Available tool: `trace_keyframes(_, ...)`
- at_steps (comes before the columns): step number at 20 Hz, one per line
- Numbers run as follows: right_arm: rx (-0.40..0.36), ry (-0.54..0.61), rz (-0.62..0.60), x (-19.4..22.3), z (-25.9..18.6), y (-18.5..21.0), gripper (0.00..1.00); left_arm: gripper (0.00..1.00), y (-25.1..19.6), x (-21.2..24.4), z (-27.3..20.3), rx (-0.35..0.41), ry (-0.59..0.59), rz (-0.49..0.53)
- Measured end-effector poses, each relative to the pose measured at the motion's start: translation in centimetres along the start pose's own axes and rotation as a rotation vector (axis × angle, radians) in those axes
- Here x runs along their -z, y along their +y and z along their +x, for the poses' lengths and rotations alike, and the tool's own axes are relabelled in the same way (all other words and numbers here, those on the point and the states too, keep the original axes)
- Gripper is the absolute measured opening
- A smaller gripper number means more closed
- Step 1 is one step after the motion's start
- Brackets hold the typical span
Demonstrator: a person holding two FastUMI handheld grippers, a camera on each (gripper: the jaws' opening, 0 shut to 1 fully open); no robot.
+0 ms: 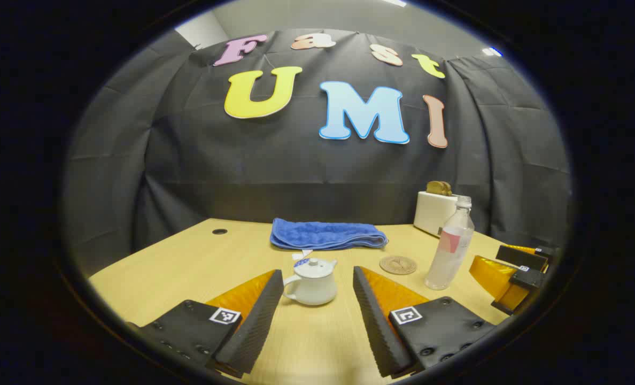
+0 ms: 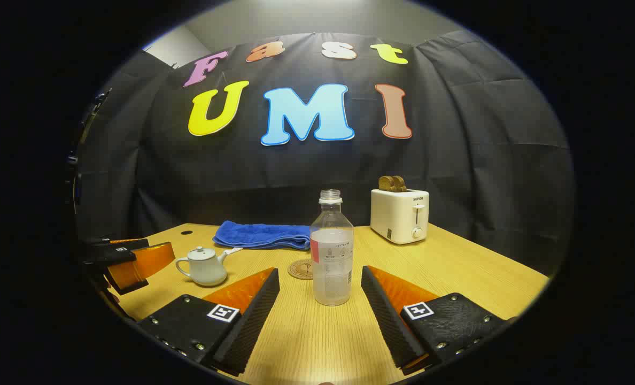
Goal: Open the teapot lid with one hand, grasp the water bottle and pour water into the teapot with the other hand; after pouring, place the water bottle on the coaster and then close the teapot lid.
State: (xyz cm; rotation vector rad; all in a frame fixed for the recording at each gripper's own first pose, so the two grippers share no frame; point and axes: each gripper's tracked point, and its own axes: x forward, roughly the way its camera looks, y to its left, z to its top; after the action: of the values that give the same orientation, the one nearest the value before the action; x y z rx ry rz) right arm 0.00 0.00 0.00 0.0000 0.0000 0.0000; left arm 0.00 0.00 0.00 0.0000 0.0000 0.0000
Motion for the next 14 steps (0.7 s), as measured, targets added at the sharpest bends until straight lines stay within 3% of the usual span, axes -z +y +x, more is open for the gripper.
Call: trace_keyframes(14,0.003,0.01,-0.01,0.3,0.8,-0.3,0.96,0.84,-0.3,-0.4,2.0,-0.001,-0.011,0.032)
